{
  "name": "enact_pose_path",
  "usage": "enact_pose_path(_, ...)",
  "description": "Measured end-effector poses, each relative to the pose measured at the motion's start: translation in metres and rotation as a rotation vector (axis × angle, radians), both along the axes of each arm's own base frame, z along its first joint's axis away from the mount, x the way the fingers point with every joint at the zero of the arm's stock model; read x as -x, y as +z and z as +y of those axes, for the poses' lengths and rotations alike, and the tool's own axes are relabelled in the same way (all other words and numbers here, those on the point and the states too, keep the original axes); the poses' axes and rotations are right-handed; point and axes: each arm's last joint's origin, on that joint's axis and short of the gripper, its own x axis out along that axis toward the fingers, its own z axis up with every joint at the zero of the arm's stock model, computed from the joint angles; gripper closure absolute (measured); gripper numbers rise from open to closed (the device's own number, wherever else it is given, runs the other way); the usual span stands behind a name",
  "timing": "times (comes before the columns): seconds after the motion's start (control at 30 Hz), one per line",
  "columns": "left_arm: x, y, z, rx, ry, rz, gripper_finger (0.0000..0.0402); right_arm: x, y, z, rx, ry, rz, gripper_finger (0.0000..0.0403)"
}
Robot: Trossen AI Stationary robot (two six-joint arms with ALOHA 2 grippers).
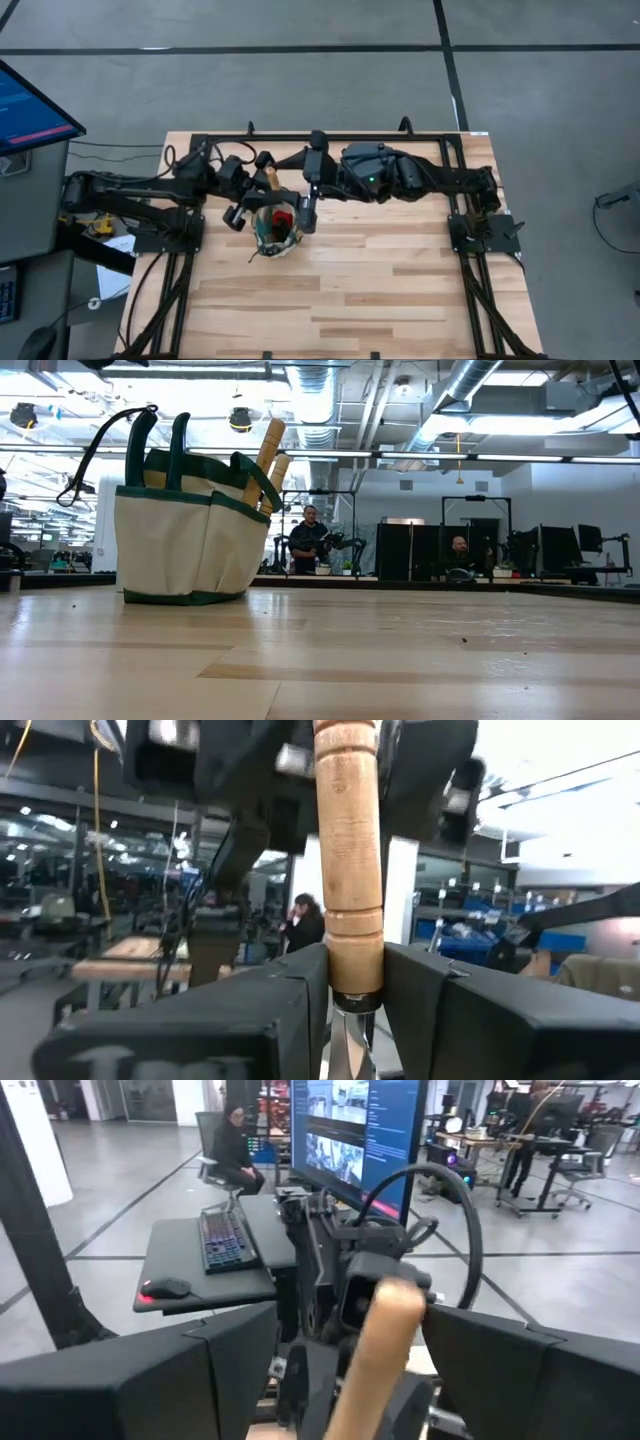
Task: Pick & Place Garden tools in Gardening bag
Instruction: Put the trowel into the gardening bag
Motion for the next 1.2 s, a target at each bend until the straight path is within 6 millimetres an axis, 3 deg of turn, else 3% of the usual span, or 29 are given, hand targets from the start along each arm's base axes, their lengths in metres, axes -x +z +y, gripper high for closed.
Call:
enact_pose_path(0.17,-0.003,-0.003,0.0,-0.01,0.009,0.01,0.0339,-0.015,-0.017,-0.005,0.009,-0.015,0.056,0.0159)
enact_pose_path(0.47,-0.001,-0.001,0.001,-0.026,0.033,0.001,0.0339,-0.017,-0.018,-0.005,0.025,-0.014,0.057,0.0164)
enact_pose_path(0.7,-0.001,-0.001,0.001,-0.027,0.033,-0.004,0.0339,-0.016,-0.017,-0.005,0.018,-0.018,0.051,0.0231)
enact_pose_path(0.9,-0.001,-0.001,0.001,-0.035,0.036,-0.007,0.0339,-0.016,-0.017,-0.005,-0.011,-0.019,0.048,0.0343)
enact_pose_path(1.2,0.0,0.0,0.001,-0.027,0.033,-0.006,0.0324,-0.016,-0.015,-0.003,0.007,-0.011,0.033,0.0342)
